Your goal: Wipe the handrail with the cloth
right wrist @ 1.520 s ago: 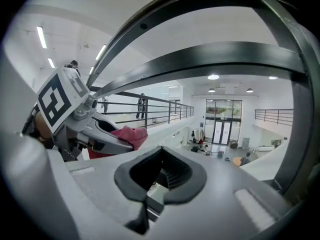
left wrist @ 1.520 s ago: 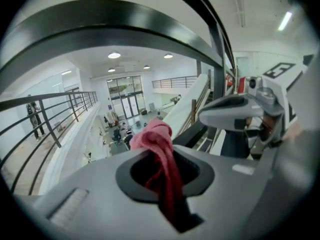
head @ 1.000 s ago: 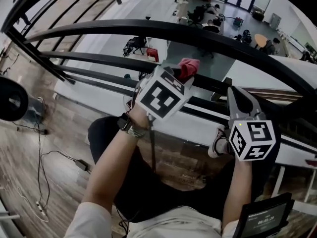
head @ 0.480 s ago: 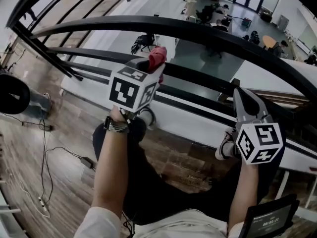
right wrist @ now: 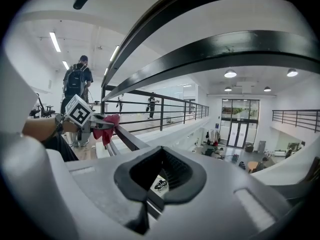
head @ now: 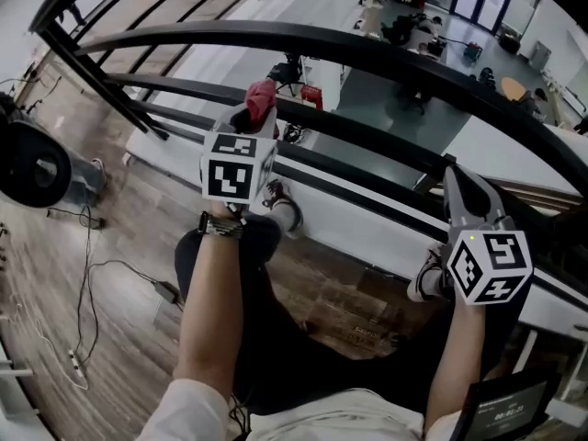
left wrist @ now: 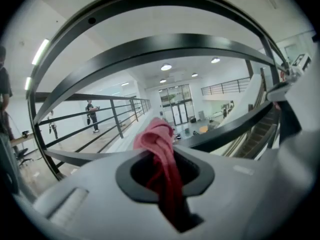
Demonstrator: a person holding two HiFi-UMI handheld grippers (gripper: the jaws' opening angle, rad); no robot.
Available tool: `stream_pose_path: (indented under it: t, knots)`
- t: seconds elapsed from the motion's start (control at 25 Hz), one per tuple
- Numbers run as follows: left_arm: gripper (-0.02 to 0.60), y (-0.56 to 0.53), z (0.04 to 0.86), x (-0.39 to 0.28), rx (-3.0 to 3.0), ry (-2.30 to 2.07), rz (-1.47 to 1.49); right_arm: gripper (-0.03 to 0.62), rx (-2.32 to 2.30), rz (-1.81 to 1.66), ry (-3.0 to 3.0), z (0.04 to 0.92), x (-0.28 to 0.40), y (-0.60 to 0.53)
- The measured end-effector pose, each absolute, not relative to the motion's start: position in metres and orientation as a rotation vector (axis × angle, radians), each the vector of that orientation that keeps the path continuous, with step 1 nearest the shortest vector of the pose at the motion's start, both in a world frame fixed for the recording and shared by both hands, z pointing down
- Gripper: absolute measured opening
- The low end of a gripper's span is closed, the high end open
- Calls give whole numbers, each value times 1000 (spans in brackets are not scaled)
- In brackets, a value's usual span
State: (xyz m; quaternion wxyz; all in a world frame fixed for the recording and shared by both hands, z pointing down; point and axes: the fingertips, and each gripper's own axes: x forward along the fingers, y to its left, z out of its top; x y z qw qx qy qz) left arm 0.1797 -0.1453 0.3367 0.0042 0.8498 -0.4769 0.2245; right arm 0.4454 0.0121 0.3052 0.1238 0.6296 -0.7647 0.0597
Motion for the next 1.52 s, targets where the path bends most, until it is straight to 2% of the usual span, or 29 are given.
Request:
stream_pose_path:
  t: [0.12, 0.6, 1.0, 1.52]
  knots:
    - [64, -150, 346, 155, 2610, -1553, 691, 2, 1822, 168, -2253, 306, 429, 9]
    - [64, -173, 354, 104, 2438, -1802, 274, 2, 1724, 144, -2304, 306, 384, -7]
    - [67, -171, 362, 135, 2630, -1696, 388, 2, 1642, 154, -2324, 318, 348, -20]
    - [69, -152, 364, 166, 2782, -1589, 457, 2, 1650, 171, -2300, 327, 357, -16]
